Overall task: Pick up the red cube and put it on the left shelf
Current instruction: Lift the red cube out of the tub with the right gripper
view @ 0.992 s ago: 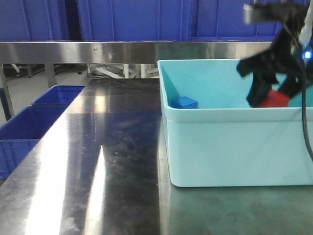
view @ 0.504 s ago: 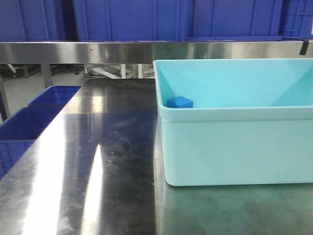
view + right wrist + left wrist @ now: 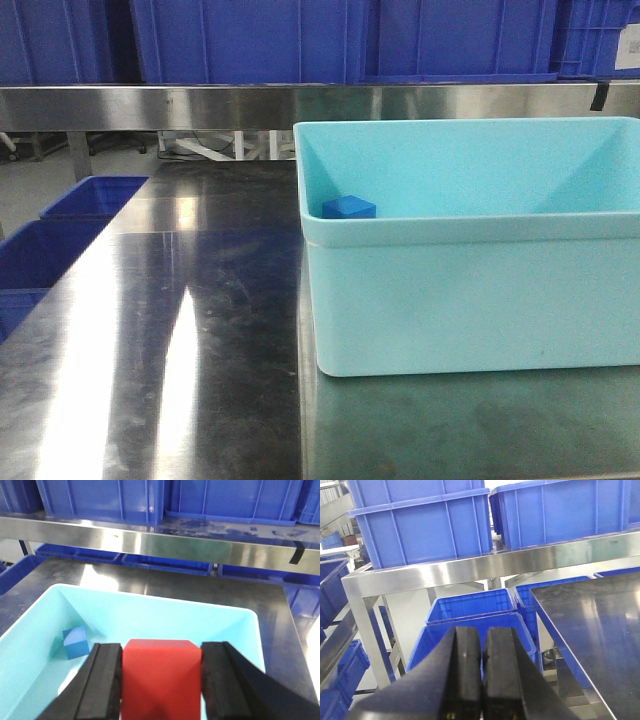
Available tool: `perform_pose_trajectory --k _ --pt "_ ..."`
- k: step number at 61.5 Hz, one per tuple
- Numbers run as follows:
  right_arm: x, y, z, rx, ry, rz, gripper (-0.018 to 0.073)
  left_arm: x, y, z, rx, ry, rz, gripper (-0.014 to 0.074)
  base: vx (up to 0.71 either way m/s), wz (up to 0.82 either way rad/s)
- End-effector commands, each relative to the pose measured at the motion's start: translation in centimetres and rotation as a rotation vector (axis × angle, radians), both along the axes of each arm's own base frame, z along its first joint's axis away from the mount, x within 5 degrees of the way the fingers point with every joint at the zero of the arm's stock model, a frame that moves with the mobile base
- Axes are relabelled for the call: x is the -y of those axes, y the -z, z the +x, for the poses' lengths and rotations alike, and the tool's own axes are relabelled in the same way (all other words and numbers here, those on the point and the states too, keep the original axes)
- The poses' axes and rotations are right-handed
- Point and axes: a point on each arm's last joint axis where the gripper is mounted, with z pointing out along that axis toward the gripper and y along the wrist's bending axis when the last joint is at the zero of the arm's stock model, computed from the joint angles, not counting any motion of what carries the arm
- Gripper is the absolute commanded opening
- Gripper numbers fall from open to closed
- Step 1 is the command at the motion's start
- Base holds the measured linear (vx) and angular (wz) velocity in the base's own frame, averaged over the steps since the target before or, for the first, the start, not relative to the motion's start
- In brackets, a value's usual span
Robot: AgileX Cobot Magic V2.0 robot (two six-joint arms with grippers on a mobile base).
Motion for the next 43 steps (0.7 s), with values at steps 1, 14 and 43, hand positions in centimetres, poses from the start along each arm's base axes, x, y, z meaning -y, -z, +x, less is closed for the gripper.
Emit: perform_pose_trajectory --k 1,14,43 --pt "0.2 -1.3 -0.7 0.156 -0.008 0.023 0.0057 0.0 -0.1 0.0 0.069 0.004 -0.005 0.0106 0.0 0.0" --pt "0.4 0.1 -1.6 0.152 -0.009 0.022 0.0057 0.0 -0.1 0.0 0.069 0.004 -0.005 0.0106 0.0 0.0" --pt "0.4 0.4 -1.6 0.129 -0.007 0.016 0.0057 0.0 -0.1 0.0 0.069 0.004 -0.005 0.0106 -0.01 -0.04"
